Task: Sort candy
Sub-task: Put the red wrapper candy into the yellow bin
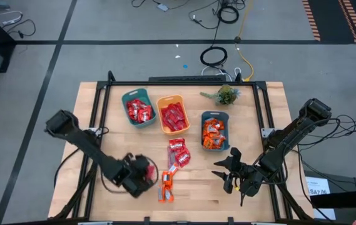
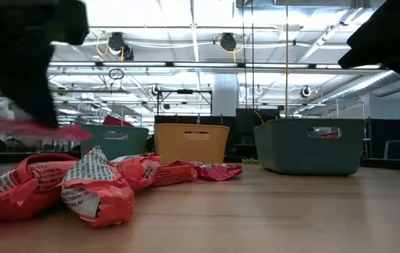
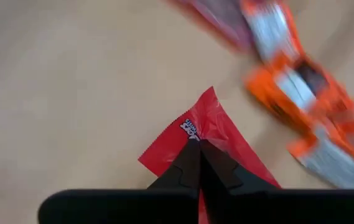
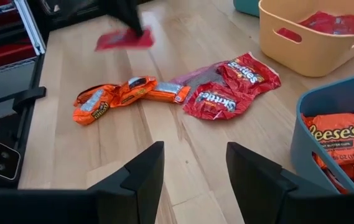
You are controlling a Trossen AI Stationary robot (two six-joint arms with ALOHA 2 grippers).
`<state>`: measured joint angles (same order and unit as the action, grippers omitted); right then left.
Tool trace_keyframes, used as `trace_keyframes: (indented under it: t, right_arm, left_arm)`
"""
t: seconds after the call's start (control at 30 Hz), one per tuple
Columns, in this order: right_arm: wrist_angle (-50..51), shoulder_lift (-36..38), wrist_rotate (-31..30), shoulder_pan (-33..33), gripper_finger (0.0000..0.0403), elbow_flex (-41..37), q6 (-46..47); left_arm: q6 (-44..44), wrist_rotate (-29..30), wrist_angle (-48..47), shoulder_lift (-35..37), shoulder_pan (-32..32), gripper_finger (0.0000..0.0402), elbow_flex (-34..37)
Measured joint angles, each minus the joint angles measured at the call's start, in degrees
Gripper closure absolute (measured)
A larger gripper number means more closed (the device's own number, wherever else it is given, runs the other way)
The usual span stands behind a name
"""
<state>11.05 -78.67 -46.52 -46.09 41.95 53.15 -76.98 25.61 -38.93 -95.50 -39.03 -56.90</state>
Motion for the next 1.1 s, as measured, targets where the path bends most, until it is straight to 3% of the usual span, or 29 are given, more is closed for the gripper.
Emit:
trace_keyframes:
  t: [0.13,0.3,0.6,0.83,1.1]
  right_arm:
    - [0.00,0.00,0.01,0.00,0.0238,0.01,-0.12]
    - [0.09,0.00,0.02,0.00,0.0238,0.01,-0.39]
    - [-0.09,0.00,0.06,0.02,0.0238,-0.01,-1.44]
    - [-0.07,0.00,0.06,0.02,0.0238,-0.01,-1.67]
    - [-0.04,0.00,0.07,0.02,0.0238,-0.01,-2.87]
  left_arm:
    - [5.86,2.14,-5.75,5.25,4.22,0.0398,-0.60]
    - [13.75,5.86,-5.86,9.98,12.85,0.0399,-1.93]
    - [31.07,6.00,1.57,11.29,32.40,0.0399,-5.19]
    - [41.43,-3.56,14.09,11.24,45.76,0.0400,-5.41]
    - [42.89,-4.44,14.59,11.12,53.69,0.0400,-5.41]
